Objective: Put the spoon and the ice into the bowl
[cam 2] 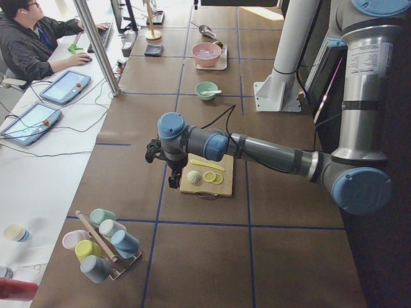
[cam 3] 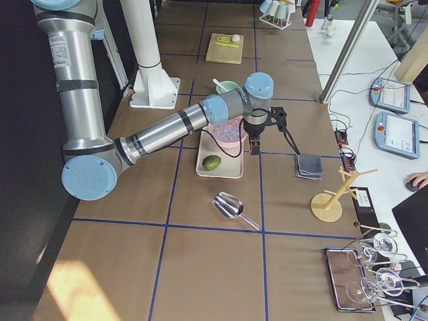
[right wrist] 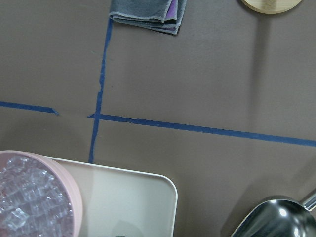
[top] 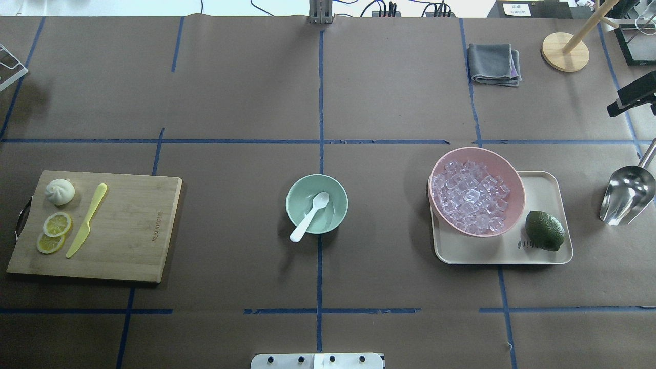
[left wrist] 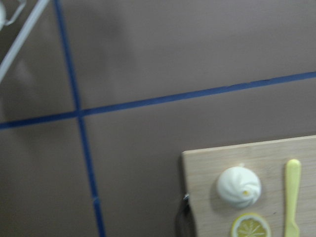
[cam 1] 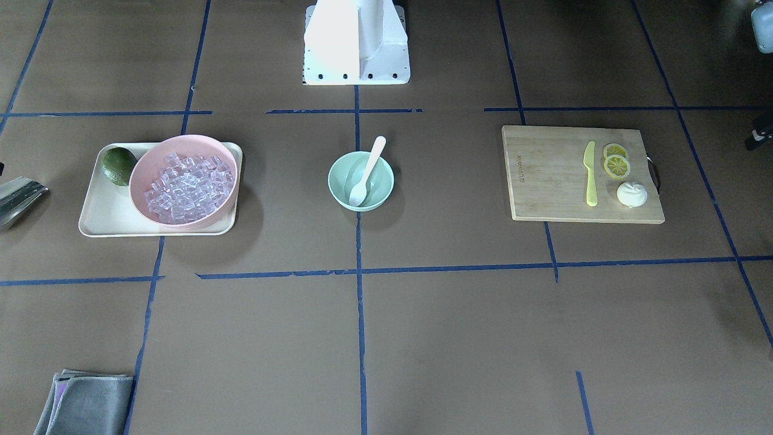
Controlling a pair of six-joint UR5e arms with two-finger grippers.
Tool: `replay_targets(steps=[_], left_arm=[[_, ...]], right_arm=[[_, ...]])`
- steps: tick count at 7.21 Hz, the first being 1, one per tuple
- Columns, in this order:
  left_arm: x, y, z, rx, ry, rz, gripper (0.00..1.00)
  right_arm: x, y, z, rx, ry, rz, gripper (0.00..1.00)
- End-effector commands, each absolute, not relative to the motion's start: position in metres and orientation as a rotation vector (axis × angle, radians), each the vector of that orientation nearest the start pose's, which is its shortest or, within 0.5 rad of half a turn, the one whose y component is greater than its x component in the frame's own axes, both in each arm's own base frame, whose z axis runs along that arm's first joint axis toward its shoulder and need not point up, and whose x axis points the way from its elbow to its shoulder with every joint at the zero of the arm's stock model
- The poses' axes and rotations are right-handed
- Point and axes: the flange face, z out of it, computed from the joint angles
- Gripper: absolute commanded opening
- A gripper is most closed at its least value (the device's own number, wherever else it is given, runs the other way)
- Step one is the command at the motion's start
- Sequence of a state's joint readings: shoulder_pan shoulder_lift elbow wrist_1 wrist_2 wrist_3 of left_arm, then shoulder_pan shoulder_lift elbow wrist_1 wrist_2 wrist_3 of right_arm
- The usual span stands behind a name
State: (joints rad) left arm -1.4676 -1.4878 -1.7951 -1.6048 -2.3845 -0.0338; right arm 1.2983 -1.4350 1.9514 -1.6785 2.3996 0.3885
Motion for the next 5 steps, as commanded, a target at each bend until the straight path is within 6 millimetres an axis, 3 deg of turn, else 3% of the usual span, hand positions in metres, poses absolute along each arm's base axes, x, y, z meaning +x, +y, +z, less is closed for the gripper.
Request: replay_targets(steps=[1, 2, 3, 4, 5], left_arm=[[-0.045, -0.443, 0.607, 0.064, 0.813, 0.176, 1.00], [-0.051, -0.434, 0.614, 0.057, 0.814, 0.158, 1.00], [-0.060, -0.424, 0.619, 0.056, 0.841, 0.131, 1.00], [-0.066, -0.423, 0.615, 0.080, 0.848, 0.126, 1.00], [-0.075, -0.411, 0.621, 0.093, 0.847, 0.116, 1.00]], right_arm=[[-0.124, -0.523, 0.361, 0.104, -0.931, -0.062, 0.99], [-0.146, -0.521, 0.335, 0.125, -0.922, -0.062, 0.99], [-0.186, -0.503, 0.323, 0.148, -0.865, -0.087, 0.99], [-0.226, -0.490, 0.324, 0.142, -0.812, -0.078, 0.99], [-0.250, -0.480, 0.330, 0.123, -0.797, -0.110, 0.99]])
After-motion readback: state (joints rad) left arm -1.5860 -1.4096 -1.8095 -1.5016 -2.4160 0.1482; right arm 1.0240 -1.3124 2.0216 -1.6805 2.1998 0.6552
